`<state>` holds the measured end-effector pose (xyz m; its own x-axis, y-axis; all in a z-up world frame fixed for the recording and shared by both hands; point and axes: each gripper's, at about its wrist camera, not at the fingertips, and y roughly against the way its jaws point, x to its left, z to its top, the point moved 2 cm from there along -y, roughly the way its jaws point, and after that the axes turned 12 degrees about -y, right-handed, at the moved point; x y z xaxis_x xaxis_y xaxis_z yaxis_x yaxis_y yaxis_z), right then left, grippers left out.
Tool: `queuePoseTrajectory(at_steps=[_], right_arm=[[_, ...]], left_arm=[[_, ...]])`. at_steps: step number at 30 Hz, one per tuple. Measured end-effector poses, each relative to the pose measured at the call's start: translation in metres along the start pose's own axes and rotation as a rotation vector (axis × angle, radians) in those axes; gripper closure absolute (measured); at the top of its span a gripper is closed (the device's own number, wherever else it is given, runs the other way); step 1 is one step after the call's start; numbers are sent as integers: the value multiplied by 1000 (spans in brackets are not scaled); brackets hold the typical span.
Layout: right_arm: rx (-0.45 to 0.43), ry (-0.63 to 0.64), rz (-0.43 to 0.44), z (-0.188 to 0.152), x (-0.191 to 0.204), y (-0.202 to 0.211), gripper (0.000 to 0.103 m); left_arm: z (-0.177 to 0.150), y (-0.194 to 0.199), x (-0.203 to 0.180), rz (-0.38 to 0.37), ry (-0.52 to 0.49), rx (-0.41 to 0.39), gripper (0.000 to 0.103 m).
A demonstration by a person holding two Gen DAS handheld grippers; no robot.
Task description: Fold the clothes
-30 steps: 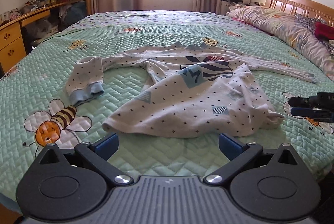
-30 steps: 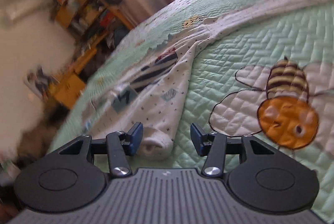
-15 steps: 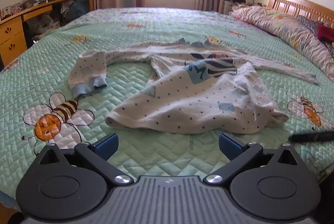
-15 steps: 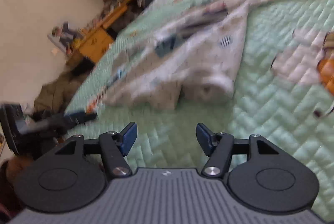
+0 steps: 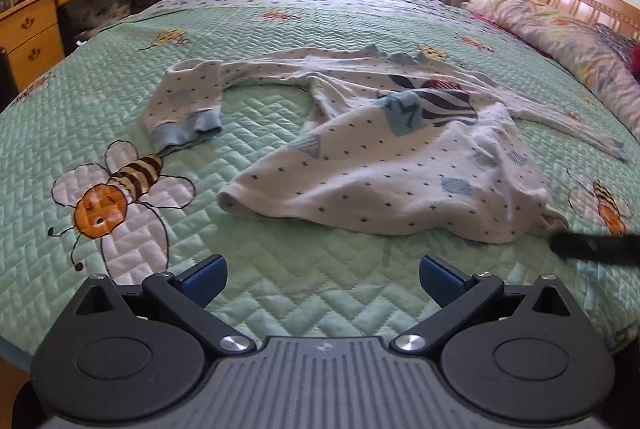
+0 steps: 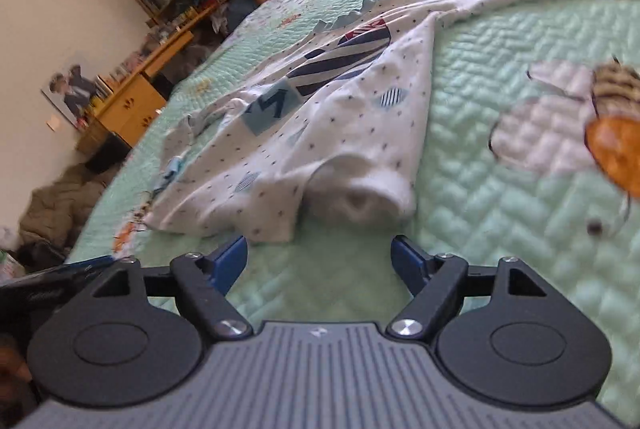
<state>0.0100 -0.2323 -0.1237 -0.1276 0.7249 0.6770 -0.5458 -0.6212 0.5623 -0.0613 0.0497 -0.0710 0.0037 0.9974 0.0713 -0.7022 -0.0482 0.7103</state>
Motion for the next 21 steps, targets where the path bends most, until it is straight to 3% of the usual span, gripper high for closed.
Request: queuePoseTrajectory(at_steps=[8, 12, 18, 21], right_arm=[[-92, -17, -5, 16, 12, 12, 23], [-122, 32, 13, 28, 33, 1, 15], [-69, -11, -29, 25, 33, -30, 15], [-70, -34, -25, 22, 30, -24, 15]], left_arm=[[0, 0, 3, 6, 4, 4, 1], [-1, 0, 4, 7, 5, 11, 1], [-1, 2, 7, 9, 11, 28, 1], [-2, 2, 9, 12, 7, 29, 1]])
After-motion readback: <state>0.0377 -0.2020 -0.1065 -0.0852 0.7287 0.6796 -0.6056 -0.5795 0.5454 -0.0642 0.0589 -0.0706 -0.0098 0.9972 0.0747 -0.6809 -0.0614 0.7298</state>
